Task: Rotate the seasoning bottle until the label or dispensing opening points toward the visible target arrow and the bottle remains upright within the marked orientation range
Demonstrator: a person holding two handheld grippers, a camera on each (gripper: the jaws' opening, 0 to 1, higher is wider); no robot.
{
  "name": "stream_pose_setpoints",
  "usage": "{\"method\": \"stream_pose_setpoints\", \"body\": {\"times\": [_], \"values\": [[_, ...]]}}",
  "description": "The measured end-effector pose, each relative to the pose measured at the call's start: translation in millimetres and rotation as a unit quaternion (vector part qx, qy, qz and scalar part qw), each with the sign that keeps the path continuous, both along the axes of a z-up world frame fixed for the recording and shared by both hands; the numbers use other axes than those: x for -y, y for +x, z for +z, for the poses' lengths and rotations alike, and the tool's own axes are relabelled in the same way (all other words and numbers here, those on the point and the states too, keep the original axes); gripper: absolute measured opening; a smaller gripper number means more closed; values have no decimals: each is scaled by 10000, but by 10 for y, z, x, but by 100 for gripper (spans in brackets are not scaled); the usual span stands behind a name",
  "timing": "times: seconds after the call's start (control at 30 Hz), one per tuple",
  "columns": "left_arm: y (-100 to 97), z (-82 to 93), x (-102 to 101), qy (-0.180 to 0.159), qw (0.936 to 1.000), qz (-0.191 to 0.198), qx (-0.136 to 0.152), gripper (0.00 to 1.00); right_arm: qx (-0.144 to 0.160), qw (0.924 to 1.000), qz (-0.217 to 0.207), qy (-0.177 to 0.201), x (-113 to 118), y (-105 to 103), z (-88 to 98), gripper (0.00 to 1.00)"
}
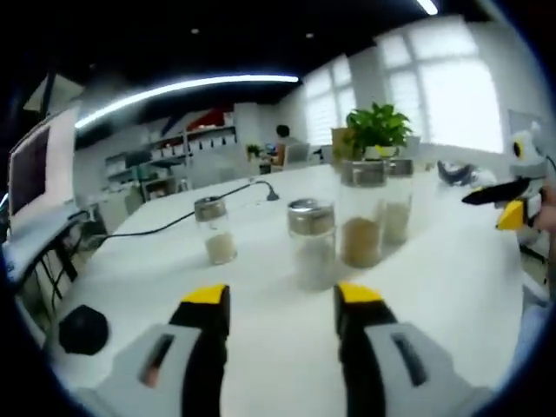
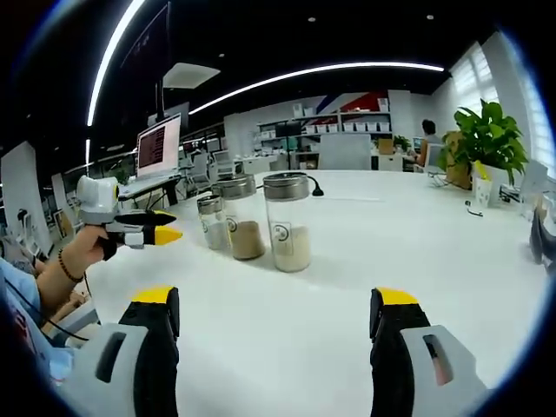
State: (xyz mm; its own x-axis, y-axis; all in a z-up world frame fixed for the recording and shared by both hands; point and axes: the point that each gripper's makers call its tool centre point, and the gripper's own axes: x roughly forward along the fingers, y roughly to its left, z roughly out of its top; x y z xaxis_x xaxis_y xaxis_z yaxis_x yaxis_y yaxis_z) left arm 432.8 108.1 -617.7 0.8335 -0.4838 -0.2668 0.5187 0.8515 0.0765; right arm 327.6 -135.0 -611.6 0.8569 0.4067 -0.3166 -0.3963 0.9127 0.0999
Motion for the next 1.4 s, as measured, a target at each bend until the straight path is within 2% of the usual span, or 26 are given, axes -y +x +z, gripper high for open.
{"method": "stream_pose_setpoints", "body": {"times": [0.07,0.17,0.3,0.33,0.4,0.5,0.63,0.73,0.87,0.93,1.07,1.13,1.27,1.33,1.4], "values": [[10,12,-50,-23,10000,76,24,50,17,10000,4,-10,0,0,8,94],[75,70,-149,27,9993,298,221,50,14,10000,5,-17,-1,2,5,94],[207,101,-204,-264,9985,463,140,50,-57,10000,33,7,-2,-4,-27,94],[227,99,-209,-247,9983,499,157,50,-84,10000,9,35,9,-10,-29,94],[287,81,-254,-6,9976,648,248,50,-58,10000,-23,14,29,-10,-17,94],[387,97,-298,-21,9966,772,301,50,-39,10000,-56,-46,59,-12,-8,94],[574,136,-315,-169,9962,819,251,50,-63,10000,-22,-17,46,-11,-17,94],[677,117,-283,-309,9966,751,142,41,-75,10000,3,-1,31,-17,-16,94],[819,138,-252,-270,9967,736,208,49,-33,10000,10,19,21,-35,28,94],[898,166,-222,-408,9966,686,207,49,-9,10000,13,29,15,-41,41,94],[1094,155,-217,-380,9966,721,155,49,-17,10000,18,42,21,-42,39,94],[1193,175,-162,-710,9957,584,126,49,-28,10000,19,51,25,-40,38,93],[1347,224,-182,-548,9956,648,397,48,-6,10000,-2,68,48,-39,58,93],[1444,223,-191,-519,9958,659,355,49,-4,10000,-9,64,46,-40,61,93],[1513,194,-193,-721,9949,684,155,49,-12,10000,4,71,46,-43,63,93]]}}
